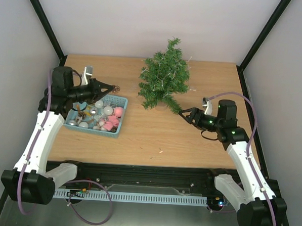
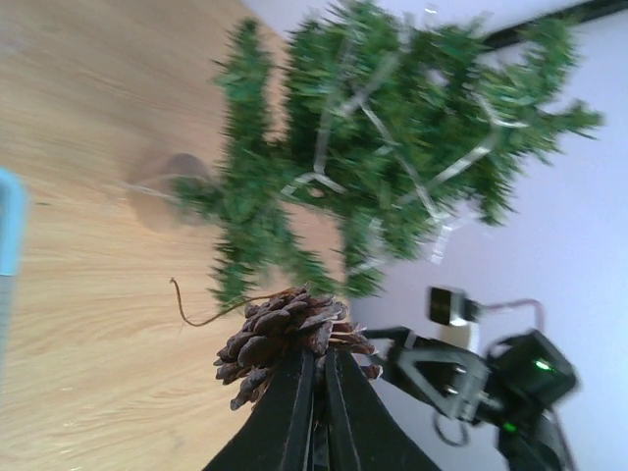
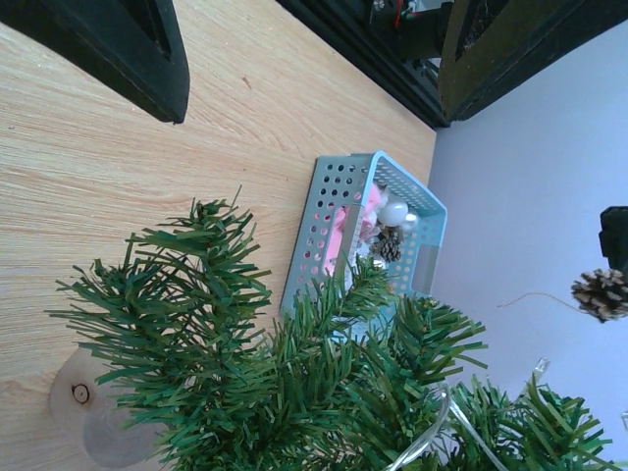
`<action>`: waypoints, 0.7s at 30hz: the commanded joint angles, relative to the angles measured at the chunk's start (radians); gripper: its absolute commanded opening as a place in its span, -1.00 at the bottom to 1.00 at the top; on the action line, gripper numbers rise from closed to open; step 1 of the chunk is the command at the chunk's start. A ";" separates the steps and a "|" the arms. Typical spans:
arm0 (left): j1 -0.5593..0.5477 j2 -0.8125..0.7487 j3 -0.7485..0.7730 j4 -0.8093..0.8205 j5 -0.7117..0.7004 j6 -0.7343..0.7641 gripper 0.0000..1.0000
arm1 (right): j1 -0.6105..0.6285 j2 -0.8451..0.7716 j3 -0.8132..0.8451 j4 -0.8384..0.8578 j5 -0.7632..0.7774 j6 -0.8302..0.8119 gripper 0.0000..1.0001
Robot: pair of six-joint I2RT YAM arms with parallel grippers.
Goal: Decorate the small christmas tree
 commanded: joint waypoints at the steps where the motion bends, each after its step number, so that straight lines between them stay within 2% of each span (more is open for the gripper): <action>1: -0.007 -0.051 -0.104 0.328 0.248 -0.263 -0.90 | 0.002 -0.030 0.031 -0.055 -0.028 -0.012 0.42; 8: -0.061 -0.054 -0.235 0.876 0.343 -0.680 -0.84 | 0.003 -0.049 0.031 -0.056 -0.027 -0.017 0.42; 12: -0.101 -0.012 -0.245 1.026 0.344 -0.754 -0.81 | 0.002 -0.056 0.028 -0.051 -0.026 -0.017 0.43; 15: -0.155 0.031 -0.246 1.028 0.319 -0.721 -0.81 | 0.003 -0.053 0.027 -0.051 -0.022 -0.019 0.43; 21: -0.223 0.123 -0.217 0.853 0.236 -0.501 -0.82 | 0.003 -0.049 0.030 -0.055 -0.016 -0.024 0.44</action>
